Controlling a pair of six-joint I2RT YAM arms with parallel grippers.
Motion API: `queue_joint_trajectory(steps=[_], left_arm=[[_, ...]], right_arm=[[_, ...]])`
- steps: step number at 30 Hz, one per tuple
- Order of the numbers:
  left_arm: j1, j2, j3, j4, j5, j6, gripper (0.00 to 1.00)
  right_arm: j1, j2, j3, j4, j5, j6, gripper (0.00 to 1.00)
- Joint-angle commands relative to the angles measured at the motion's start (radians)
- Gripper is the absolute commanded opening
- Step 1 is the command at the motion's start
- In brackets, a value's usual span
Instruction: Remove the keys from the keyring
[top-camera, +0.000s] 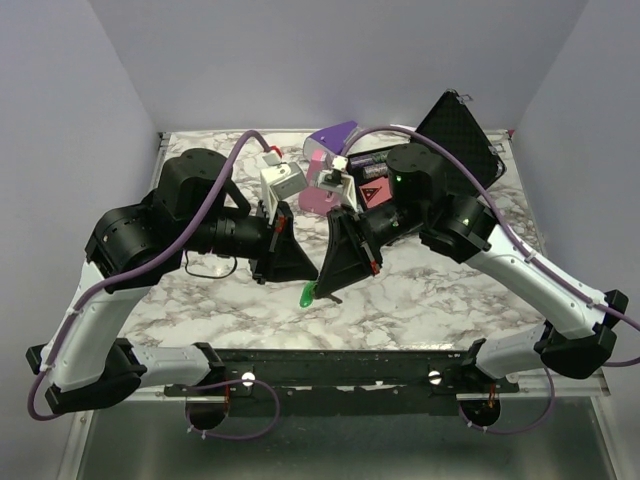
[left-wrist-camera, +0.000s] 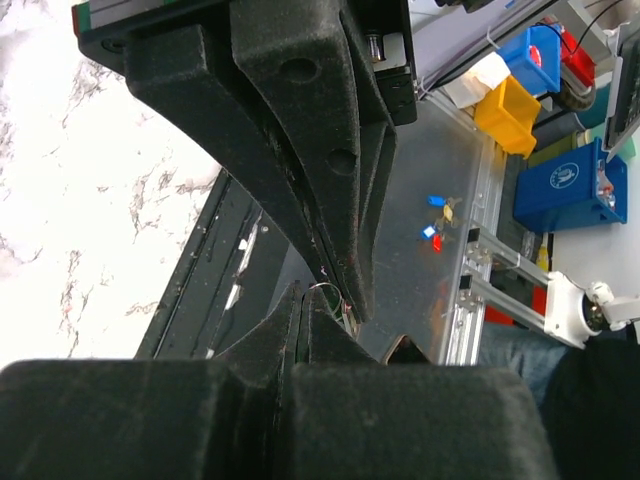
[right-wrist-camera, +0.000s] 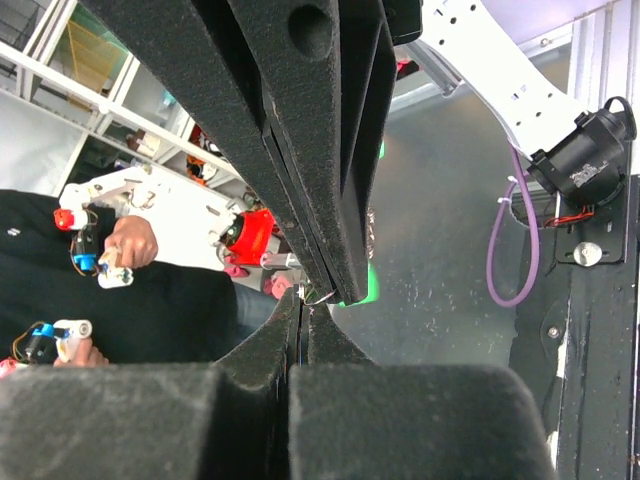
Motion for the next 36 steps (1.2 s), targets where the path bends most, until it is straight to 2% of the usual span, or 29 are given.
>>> queue_joint_trajectory(steps=[1, 10, 18, 28, 36], left_arm=[[-0.02, 0.044, 0.021, 0.108, -0.02, 0.009, 0.0], [-0.02, 0.012, 0.042, 0.092, -0.14, -0.011, 0.0], [-0.022, -0.016, 0.035, 0.121, -0.11, -0.025, 0.0], [-0.022, -0.063, 0.015, 0.129, -0.176, -0.022, 0.0], [-0.022, -0.1, -0.001, 0.141, -0.167, -0.006, 0.0]], right_arm=[[0.024, 0.039, 0.024, -0.001, 0.091, -0.045, 0.01], [0.024, -0.013, -0.009, 0.002, 0.229, -0.086, 0.01], [0.024, -0.037, -0.034, 0.036, 0.263, -0.073, 0.01], [0.024, -0.096, -0.078, 0.084, 0.347, -0.062, 0.01], [0.024, -0.129, -0.104, 0.093, 0.392, -0.063, 0.01]])
